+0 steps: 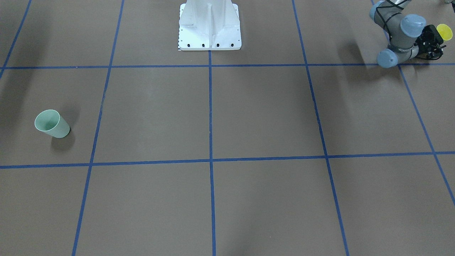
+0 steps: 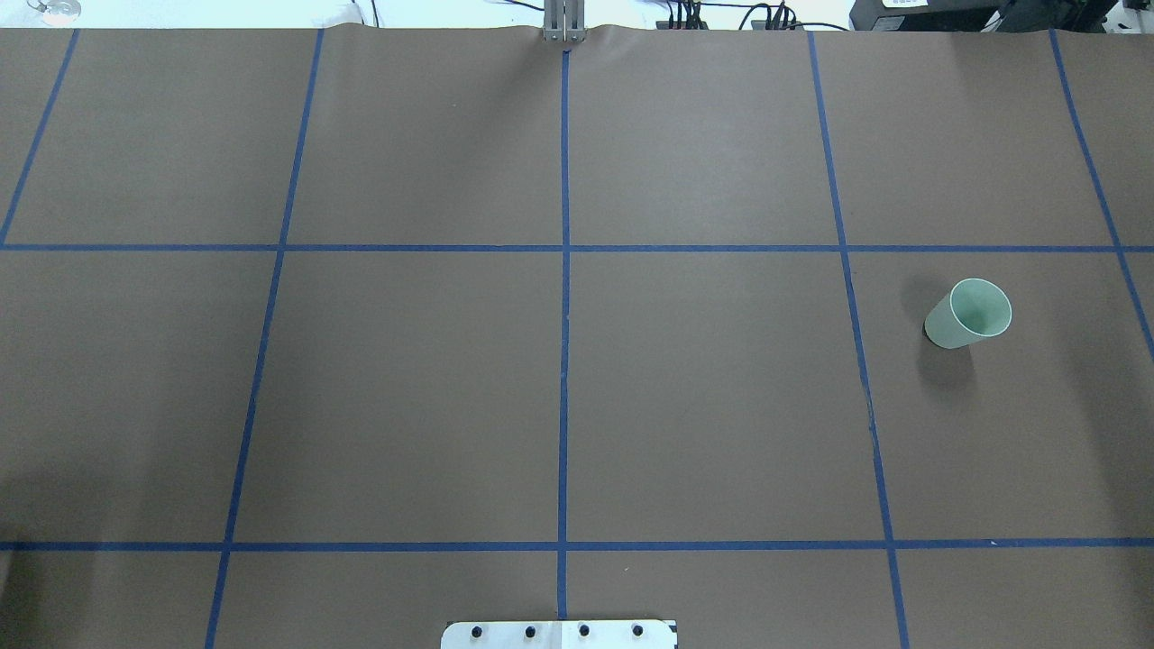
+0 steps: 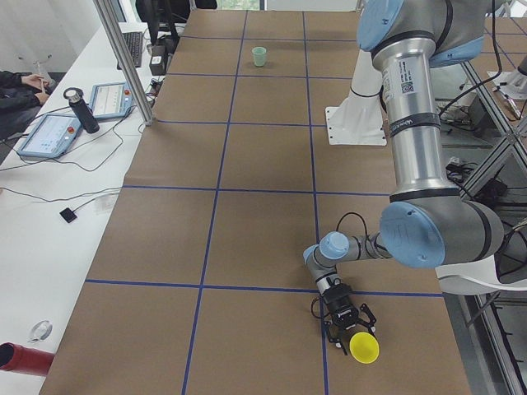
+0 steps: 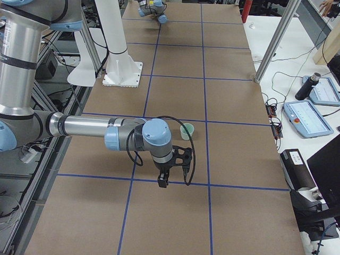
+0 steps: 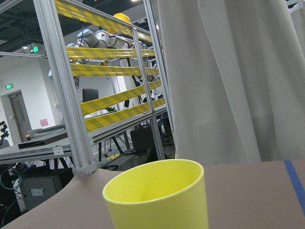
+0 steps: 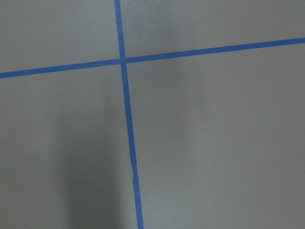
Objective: Transfer and stack yellow cup on green cup
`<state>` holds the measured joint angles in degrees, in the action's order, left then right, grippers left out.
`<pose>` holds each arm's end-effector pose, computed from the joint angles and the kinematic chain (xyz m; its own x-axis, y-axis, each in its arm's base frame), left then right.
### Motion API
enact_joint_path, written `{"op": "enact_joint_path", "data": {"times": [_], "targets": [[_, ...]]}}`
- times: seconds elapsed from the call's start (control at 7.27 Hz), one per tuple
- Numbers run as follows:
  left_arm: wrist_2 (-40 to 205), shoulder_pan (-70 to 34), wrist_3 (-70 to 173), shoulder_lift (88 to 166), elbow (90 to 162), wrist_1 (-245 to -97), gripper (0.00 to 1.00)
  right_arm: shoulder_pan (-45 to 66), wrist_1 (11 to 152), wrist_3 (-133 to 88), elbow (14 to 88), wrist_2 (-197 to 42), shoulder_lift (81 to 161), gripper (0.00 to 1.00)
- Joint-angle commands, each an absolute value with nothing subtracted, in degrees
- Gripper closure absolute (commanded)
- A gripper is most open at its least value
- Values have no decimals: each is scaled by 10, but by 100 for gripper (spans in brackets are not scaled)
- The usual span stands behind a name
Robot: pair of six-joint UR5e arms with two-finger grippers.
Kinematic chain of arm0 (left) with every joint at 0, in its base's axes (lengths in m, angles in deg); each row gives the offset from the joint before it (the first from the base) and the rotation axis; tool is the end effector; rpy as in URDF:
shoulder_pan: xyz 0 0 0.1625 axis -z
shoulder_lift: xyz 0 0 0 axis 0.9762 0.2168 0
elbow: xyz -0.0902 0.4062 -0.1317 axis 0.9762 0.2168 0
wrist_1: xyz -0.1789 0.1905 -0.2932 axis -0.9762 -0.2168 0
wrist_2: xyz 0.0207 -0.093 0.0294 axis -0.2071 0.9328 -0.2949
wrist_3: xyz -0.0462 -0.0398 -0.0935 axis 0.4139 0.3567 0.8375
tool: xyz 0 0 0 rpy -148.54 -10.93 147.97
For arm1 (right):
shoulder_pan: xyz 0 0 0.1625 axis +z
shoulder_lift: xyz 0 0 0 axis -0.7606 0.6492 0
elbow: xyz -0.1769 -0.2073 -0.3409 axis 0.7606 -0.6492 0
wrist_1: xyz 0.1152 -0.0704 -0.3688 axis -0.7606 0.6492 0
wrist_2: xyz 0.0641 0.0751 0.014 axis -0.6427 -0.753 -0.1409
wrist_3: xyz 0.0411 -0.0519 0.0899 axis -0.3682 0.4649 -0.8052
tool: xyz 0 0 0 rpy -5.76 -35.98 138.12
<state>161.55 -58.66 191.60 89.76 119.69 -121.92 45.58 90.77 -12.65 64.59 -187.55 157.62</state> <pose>0.1502 -0.1709 0.8709 -0.1130 -0.9002 0.4206 0.7847 0.1788 0.5935 0.0882 -0.3463 0.6536 0.7158 0.1309 0.6859 -0.1743 0.9847 -0.0060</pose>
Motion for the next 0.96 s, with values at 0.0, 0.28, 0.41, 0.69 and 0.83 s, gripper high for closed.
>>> {"op": "enact_joint_path", "data": {"times": [0.0,0.28,0.41,0.69,0.83], "targets": [[1614,-588,1917,897,1187,-1224,1,456,908,-126,646,-1874,1576,1],[1602,-588,1918,897,1169,-1238,21,456,908,-126,646,-1874,1576,1],[1601,-588,1917,897,1164,-1240,36,456,908,-126,647,-1875,1576,1],[1600,-591,1914,895,1164,-1241,73,456,908,-126,648,-1875,1574,0],[1598,-591,1888,881,1168,-1246,81,456,908,-126,649,-1876,1574,1]]}}
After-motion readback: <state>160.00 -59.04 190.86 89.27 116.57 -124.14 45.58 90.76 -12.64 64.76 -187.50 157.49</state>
